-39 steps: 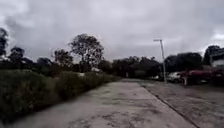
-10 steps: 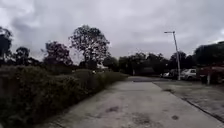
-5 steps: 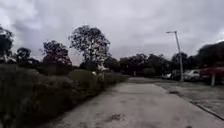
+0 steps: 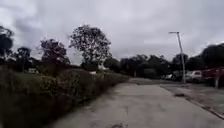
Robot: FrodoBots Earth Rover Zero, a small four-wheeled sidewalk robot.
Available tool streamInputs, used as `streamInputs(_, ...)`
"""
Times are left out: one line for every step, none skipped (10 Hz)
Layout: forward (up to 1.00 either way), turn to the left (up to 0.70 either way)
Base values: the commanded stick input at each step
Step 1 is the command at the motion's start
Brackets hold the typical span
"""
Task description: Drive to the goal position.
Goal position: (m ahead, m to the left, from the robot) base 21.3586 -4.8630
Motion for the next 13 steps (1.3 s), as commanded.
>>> streamInputs(0.50,0.00)
streamInputs(0.50,0.00)
streamInputs(0.50,0.00)
streamInputs(0.50,0.00)
streamInputs(0.50,-0.41)
streamInputs(0.50,-0.50)
streamInputs(0.50,-0.50)
streamInputs(0.50,-0.43)
streamInputs(0.50,-0.23)
streamInputs(0.50,0.00)
streamInputs(0.50,0.00)
streamInputs(0.50,0.00)
streamInputs(0.50,0.00)
